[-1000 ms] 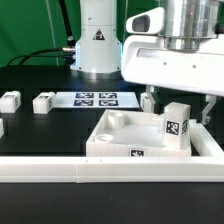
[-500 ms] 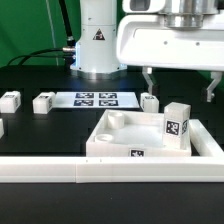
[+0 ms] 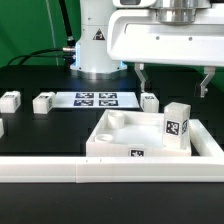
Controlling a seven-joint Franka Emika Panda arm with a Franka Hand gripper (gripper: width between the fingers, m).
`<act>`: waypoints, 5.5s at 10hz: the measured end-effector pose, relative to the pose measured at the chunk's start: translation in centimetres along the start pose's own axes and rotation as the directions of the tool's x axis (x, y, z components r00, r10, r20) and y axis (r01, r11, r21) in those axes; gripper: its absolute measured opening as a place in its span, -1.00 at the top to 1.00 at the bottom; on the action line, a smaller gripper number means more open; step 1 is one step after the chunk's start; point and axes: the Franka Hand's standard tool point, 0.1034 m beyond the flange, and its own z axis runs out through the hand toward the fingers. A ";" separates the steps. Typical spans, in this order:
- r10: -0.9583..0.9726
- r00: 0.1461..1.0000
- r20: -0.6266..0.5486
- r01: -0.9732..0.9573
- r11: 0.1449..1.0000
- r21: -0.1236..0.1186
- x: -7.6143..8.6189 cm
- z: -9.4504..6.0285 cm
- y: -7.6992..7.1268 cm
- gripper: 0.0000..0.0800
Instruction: Assemble square table
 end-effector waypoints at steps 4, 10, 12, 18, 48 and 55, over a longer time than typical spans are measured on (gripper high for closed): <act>-0.098 0.995 0.011 0.098 0.995 0.013 -2.4 -1.6 0.6 -0.62; -0.429 0.903 0.039 0.428 0.903 0.021 -3.2 -1.0 2.2 -0.62; -0.429 0.902 0.038 0.429 0.903 0.022 -3.3 -1.1 2.3 -0.62; -0.458 0.889 0.027 0.458 0.889 0.018 -8.0 0.4 2.6 -0.62; -0.424 0.766 0.482 0.469 0.882 0.031 -20.6 5.2 7.3 -0.62; -0.285 0.543 0.790 0.447 0.894 0.015 -21.5 5.6 8.0 -0.62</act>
Offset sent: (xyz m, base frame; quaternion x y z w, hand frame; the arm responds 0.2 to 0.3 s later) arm -0.0378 -0.0053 0.0166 -0.0030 0.0076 -0.0199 0.9998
